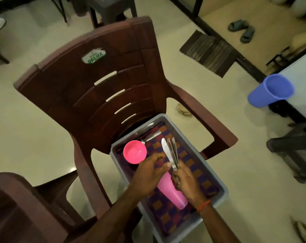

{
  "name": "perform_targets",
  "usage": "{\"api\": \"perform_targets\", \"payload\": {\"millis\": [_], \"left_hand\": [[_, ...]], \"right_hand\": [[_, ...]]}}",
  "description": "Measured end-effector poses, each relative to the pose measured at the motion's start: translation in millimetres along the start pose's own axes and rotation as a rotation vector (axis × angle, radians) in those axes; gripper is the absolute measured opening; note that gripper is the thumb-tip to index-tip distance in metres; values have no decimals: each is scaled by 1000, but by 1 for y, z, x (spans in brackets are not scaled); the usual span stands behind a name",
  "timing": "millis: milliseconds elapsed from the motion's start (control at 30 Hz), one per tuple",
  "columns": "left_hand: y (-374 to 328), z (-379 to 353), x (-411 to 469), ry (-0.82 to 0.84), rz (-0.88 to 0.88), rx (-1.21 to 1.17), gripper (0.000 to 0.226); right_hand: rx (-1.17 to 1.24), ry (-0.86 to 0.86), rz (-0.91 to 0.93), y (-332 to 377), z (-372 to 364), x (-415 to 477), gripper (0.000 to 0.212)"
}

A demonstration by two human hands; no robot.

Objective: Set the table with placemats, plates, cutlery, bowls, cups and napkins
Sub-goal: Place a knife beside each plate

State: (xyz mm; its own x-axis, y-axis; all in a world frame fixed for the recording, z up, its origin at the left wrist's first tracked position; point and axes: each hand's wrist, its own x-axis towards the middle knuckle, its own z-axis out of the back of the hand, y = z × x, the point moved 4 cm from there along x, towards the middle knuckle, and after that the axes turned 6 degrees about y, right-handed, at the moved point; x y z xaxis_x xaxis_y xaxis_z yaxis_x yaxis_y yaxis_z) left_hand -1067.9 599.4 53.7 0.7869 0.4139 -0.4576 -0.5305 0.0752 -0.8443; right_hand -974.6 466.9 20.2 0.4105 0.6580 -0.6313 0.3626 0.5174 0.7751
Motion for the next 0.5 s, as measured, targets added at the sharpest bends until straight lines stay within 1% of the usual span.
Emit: {"api": "perform_targets", "payload": {"millis": [67,133,167,267,300,367,400,433,467,500], "left_hand": [[-22,0,-12,-1,3,-162,23],[-40,3,-27,-2,1,-275,35],[-49,4,-37,15,-15,-290,40],[-68,3,-71,145,-101,-307,35],[-69,1,-81,175,-114,-306,37],[-77,-2,-105,219,-143,-277,52],[-79,-4,-115,245,-161,-261,60],[-80,-7,-123,280,-166,-236,64],[-84,-8,-131,315,-175,-217,60],[-91,-10,-142,356,-188,-201,52]], "right_hand": [[132,36,10,21,-19,-34,29],[230,59,16,35,-36,-64,22],[253,54,28,42,-44,-80,20],[225,-34,94,55,-65,-124,41],[225,-63,107,56,-70,-134,43],[250,-124,107,59,-84,-161,46],[288,-142,102,58,-89,-174,50],[344,-156,89,57,-93,-186,54],[436,-164,64,53,-97,-196,56],[540,-169,35,51,-101,-210,56]]}}
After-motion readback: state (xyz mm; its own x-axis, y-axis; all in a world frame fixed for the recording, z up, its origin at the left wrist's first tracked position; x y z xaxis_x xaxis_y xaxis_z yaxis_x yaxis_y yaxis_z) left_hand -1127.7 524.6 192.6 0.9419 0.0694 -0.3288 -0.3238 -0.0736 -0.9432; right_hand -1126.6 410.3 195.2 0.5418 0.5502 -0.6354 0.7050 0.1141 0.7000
